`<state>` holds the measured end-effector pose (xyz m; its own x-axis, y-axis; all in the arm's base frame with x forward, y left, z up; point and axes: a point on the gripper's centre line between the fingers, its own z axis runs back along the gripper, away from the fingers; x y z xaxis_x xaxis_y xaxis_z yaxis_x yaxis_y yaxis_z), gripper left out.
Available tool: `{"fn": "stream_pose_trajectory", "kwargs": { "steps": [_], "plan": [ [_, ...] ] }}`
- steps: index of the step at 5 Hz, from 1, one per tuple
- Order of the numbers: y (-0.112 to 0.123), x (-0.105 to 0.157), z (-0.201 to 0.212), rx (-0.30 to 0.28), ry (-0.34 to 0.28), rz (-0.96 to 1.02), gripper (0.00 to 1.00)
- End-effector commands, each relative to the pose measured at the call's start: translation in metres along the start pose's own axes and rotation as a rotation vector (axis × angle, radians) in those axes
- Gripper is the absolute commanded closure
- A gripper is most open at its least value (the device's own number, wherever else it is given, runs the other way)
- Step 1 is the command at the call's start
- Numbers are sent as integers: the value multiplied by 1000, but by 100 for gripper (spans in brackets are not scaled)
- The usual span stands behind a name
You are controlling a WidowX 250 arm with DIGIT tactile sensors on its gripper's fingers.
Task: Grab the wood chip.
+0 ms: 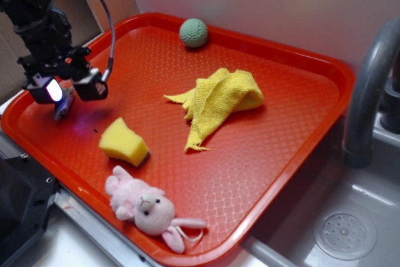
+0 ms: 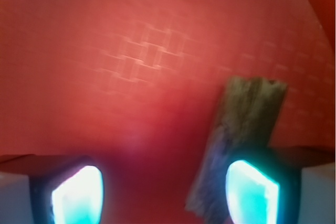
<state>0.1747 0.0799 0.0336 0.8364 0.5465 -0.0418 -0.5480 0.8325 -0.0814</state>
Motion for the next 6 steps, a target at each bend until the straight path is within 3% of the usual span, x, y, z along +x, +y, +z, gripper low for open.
{"fn": "stream_pose_trajectory", "kwargs": {
  "steps": [1, 3, 4, 6],
  "plan": [
    [7, 0, 7, -4, -27, -14, 0],
    [7, 0, 7, -4, -27, -14, 0],
    [37, 10, 8, -5, -50, 220, 0],
    [48, 17, -7, 27, -36, 257, 0]
  ]
}}
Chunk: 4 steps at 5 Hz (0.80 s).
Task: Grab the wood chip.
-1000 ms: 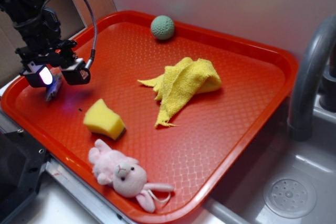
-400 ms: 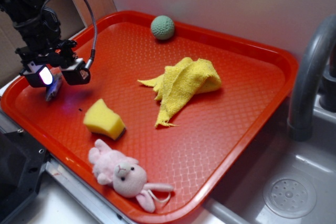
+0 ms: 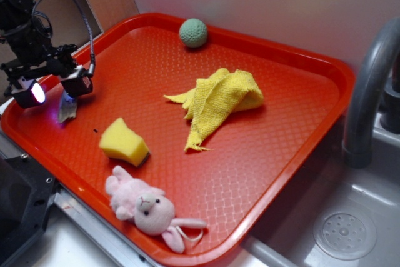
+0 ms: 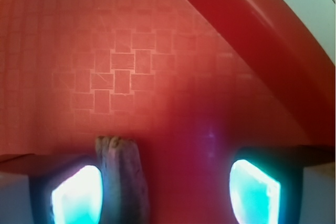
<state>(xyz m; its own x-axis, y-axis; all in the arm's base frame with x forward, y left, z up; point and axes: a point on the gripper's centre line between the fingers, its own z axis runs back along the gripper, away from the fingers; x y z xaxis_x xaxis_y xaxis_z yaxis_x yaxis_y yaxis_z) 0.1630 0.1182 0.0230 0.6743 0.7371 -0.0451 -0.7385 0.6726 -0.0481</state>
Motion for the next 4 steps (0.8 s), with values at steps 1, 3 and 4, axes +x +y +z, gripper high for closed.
{"fn": "stream_pose_trajectory", "kwargs": {
  "steps": [1, 3, 4],
  "plan": [
    [-1, 12, -16, 32, 7, -62, 0],
    [-11, -3, -26, 68, 29, -188, 0],
    [-17, -24, -10, 41, 17, -270, 0]
  ]
}}
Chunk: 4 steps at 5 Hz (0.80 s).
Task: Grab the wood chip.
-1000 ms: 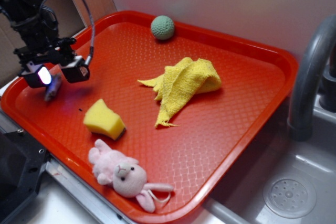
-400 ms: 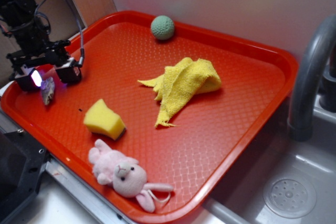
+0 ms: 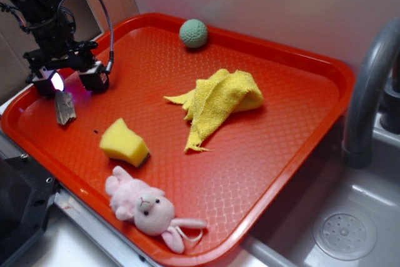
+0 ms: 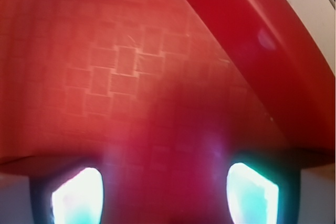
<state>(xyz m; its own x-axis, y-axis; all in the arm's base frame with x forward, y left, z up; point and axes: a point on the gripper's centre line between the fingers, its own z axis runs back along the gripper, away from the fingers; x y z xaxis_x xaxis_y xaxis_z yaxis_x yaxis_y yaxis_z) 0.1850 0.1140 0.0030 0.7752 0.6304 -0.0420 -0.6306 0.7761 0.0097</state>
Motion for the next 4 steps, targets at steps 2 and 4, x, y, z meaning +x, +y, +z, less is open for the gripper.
{"fn": "stream_pose_trajectory", "kwargs": {
  "steps": [2, 4],
  "plan": [
    [23, -49, 44, -88, -15, -54, 0],
    [52, -60, 42, -85, -7, -8, 0]
  ]
}}
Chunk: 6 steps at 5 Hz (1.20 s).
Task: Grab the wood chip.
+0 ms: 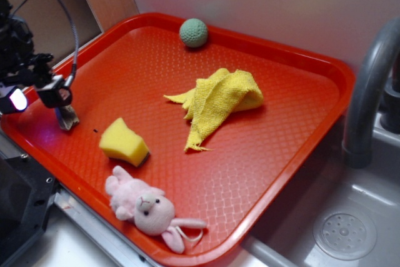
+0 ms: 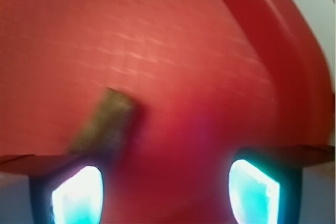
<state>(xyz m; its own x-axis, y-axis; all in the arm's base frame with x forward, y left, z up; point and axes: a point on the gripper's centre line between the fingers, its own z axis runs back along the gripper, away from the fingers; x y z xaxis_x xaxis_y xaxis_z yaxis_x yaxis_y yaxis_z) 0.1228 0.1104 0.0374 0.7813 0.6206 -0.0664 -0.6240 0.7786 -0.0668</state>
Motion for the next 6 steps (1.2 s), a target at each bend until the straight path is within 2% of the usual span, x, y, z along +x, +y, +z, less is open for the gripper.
{"fn": "stream_pose_trajectory", "kwargs": {
  "steps": [1, 2, 3, 4, 6],
  "plan": [
    [8, -15, 5, -16, -1, 10, 0],
    [-4, -16, 0, -13, -8, 120, 0],
    [-17, -14, -10, 33, -13, 250, 0],
    [-33, -9, -18, 49, 8, 298, 0],
    [-53, -4, -20, 70, -30, 256, 0]
  ]
}}
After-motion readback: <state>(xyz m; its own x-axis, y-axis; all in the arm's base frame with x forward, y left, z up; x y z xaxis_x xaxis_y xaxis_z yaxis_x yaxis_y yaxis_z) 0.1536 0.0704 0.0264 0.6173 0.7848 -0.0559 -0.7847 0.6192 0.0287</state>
